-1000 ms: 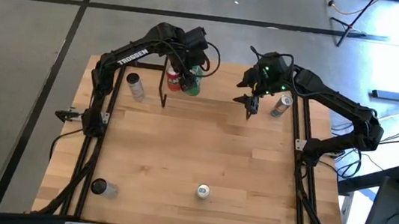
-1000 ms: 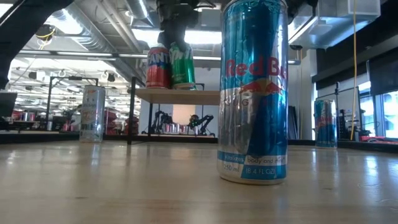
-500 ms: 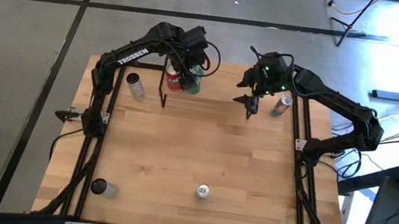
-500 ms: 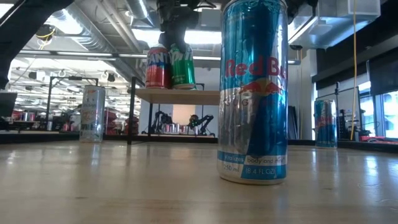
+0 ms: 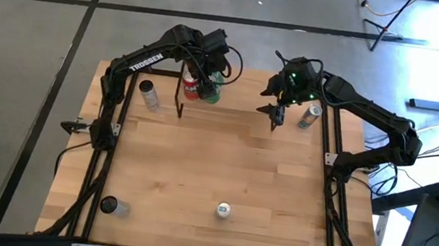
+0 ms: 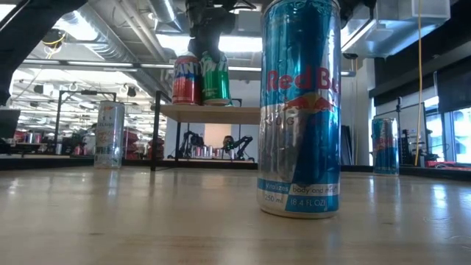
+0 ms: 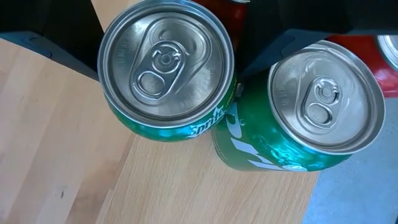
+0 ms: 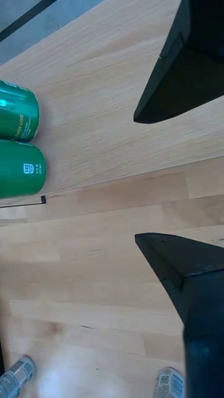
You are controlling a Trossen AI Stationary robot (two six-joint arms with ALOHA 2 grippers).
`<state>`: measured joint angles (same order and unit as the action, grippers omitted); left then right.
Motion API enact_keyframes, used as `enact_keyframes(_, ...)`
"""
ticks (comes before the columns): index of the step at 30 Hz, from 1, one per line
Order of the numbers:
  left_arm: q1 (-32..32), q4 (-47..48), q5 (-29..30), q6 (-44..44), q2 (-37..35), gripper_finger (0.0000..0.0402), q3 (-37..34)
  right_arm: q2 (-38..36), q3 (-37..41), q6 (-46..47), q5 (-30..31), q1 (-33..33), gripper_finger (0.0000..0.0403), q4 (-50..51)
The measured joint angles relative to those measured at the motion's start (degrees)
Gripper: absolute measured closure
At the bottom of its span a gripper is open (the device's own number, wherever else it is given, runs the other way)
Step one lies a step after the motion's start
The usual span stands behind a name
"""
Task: Place canned beverage on shelf
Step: Put the green soda can on the shelf aligned with the other green soda can
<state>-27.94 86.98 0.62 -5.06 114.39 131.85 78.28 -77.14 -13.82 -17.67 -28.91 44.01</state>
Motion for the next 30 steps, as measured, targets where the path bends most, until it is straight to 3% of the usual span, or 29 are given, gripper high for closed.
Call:
enact_keyframes(23,0.02,0.00,0.63,-0.61,-0.02,0.0103,0.00,0.02,-0.02,-0.15,0.00,0.00,0.0114,-0.11)
enact_keyframes(30,0.02,-0.23,0.74,-1.07,-0.12,0.0072,0.00,0.02,-0.02,-0.14,0.00,0.00,0.0114,-0.15)
